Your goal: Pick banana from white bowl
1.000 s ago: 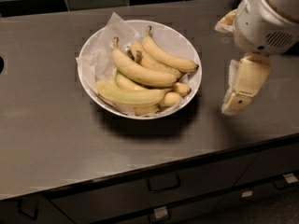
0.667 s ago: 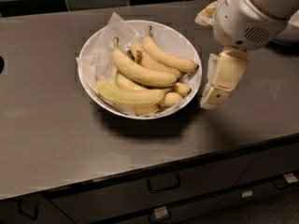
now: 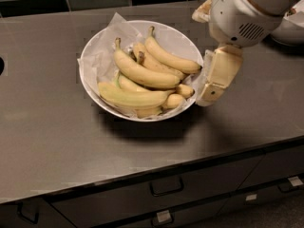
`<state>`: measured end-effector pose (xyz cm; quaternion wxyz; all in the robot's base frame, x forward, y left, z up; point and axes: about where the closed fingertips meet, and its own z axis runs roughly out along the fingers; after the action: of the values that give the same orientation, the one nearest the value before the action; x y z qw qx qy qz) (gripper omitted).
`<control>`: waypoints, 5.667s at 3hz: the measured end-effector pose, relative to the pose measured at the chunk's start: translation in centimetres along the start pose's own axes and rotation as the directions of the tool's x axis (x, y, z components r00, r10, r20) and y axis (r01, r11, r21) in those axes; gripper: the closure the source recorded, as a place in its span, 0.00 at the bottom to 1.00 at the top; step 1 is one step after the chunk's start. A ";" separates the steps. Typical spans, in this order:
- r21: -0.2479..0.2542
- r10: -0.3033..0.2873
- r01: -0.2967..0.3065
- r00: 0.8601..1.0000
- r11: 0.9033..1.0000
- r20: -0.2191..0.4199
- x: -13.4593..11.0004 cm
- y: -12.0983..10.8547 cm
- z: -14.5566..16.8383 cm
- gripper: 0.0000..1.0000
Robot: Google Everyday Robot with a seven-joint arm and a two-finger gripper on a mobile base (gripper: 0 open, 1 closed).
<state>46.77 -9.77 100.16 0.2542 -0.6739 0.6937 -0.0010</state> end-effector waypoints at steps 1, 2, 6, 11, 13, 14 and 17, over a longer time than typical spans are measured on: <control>0.005 0.007 -0.008 0.998 1.000 0.060 -1.9 -1.2 1.7 0.00; 0.026 0.028 -0.032 0.992 0.999 0.124 -3.6 -2.1 3.4 0.00; 0.055 0.013 -0.023 0.985 0.998 0.171 -8.8 -3.7 6.6 0.17; 0.076 0.080 -0.090 0.989 0.993 0.128 -11.1 -4.9 11.6 0.24; 0.028 0.105 -0.107 0.991 0.994 0.084 -10.6 -4.6 11.9 0.34; 0.011 0.110 -0.111 0.992 0.994 0.063 -10.5 -4.6 12.0 0.33; -0.017 0.122 -0.122 0.992 0.992 0.031 -10.2 -4.7 12.6 0.36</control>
Offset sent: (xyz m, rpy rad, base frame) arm 0.0474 0.0631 -0.0233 0.2054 -0.0292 -0.0059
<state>55.23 3.62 94.38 0.2600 -0.6320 0.7294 0.0306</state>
